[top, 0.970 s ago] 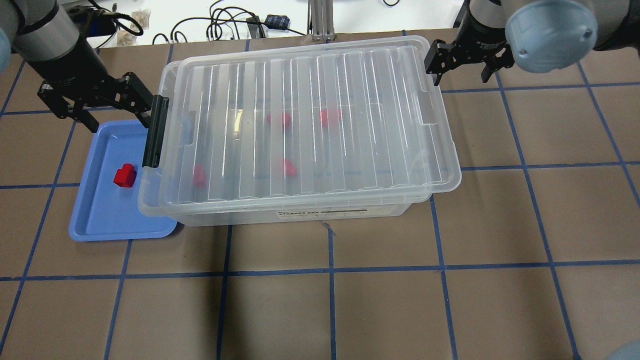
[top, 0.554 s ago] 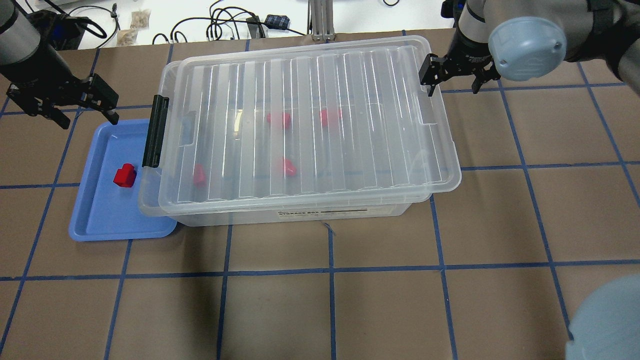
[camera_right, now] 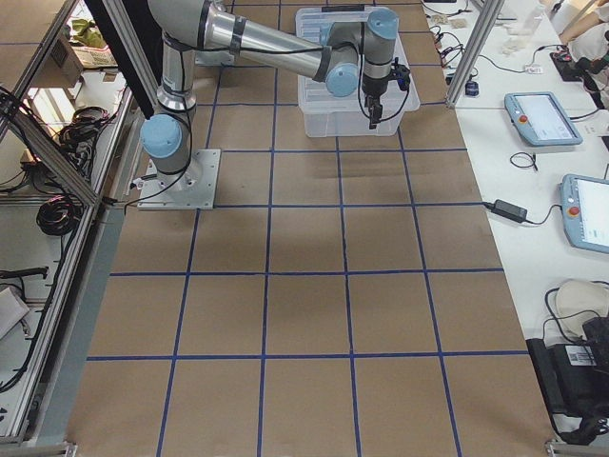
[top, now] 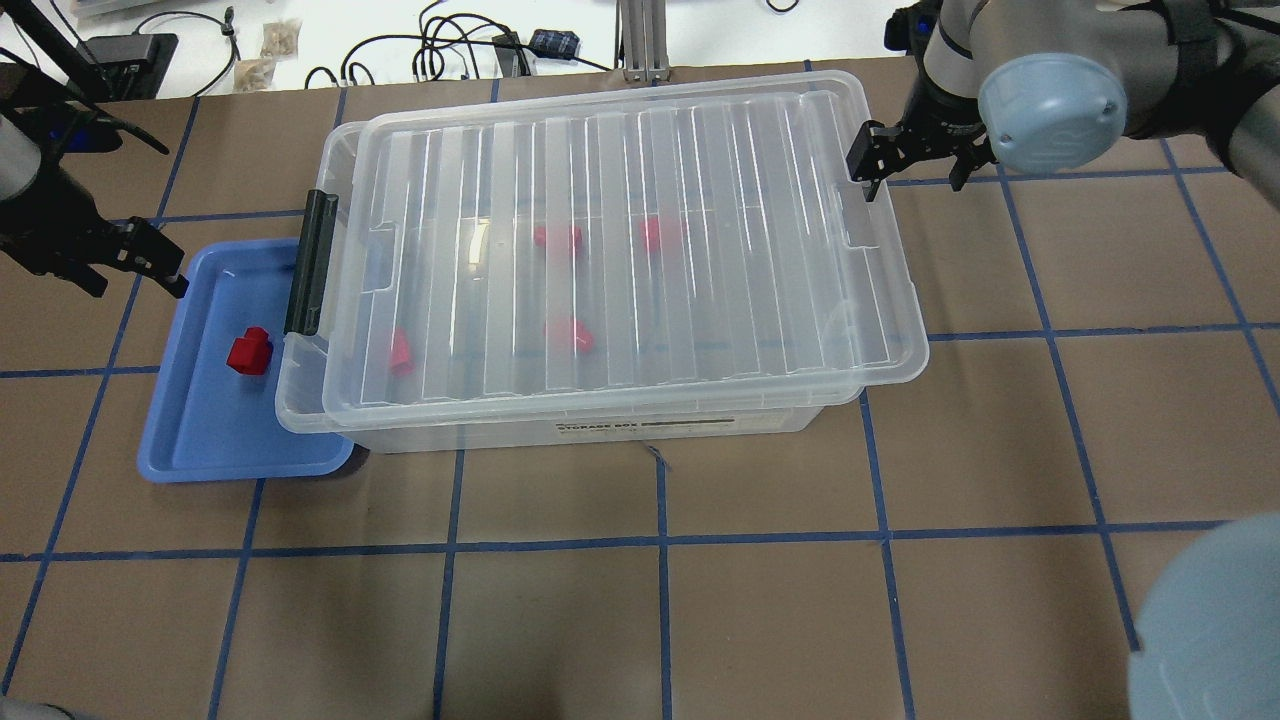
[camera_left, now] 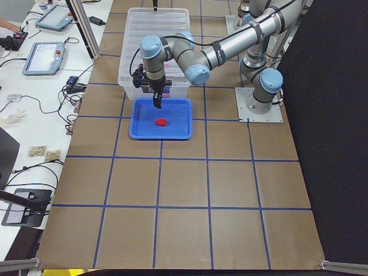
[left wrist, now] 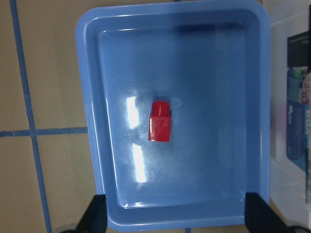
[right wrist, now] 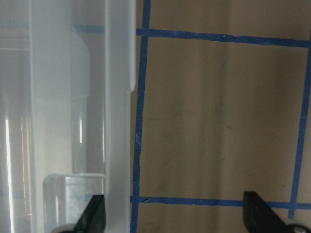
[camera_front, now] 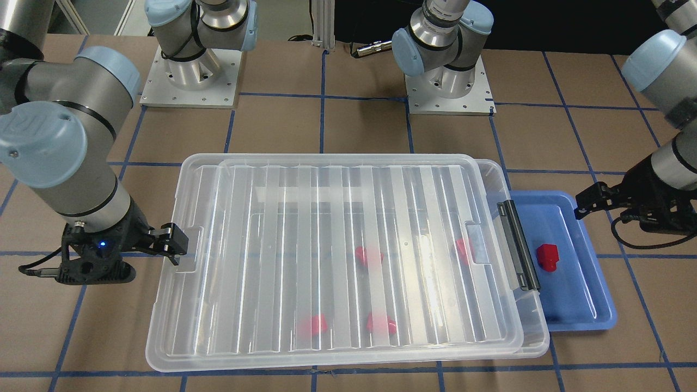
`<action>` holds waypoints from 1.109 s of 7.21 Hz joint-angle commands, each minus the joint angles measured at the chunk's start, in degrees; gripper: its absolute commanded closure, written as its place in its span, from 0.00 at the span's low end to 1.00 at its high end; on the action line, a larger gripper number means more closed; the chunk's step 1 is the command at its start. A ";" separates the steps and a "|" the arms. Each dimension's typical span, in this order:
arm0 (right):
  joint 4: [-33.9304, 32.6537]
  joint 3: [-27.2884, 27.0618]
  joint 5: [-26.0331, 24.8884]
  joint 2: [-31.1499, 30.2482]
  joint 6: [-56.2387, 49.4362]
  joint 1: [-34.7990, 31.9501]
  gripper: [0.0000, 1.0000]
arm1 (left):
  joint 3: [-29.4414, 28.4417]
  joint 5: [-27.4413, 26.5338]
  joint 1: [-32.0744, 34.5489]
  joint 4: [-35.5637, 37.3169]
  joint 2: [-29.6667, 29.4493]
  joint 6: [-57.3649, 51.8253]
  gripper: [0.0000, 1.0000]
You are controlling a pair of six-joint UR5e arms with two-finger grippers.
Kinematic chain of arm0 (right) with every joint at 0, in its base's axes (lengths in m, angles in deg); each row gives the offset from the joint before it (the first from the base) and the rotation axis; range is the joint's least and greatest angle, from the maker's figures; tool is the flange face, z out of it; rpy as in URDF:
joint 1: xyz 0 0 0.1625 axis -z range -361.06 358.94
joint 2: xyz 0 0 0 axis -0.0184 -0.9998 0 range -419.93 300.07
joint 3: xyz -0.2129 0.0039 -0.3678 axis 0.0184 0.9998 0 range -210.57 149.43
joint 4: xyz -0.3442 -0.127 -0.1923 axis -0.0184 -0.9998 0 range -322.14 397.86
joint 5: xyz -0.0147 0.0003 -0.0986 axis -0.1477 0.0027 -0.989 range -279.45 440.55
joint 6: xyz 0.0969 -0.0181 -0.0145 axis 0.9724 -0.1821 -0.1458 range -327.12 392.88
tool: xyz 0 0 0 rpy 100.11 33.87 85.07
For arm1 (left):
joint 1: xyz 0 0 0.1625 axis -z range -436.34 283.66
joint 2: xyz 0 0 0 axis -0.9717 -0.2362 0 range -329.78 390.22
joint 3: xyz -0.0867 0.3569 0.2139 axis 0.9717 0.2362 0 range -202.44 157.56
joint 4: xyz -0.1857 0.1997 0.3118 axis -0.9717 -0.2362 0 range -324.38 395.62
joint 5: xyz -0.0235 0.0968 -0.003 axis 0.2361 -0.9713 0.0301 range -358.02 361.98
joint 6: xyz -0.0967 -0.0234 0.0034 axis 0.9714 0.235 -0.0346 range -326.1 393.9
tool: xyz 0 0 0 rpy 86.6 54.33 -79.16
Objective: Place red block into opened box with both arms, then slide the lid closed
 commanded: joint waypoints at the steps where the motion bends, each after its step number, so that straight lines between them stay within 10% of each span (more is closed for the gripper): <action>1: -0.01 -0.20 -0.02 0.01 -1.85 2.94 0.00 | 3.49 0.46 -0.61 4.79 -3.70 -0.90 0.00; 7: 0.07 -0.20 -0.28 -0.08 -9.77 12.53 0.00 | 6.67 1.78 -0.43 10.34 -11.97 -1.26 0.00; 8: 0.07 -0.20 -0.28 -0.08 -10.74 13.58 0.00 | 6.49 1.78 -0.43 11.74 -13.02 -1.61 0.18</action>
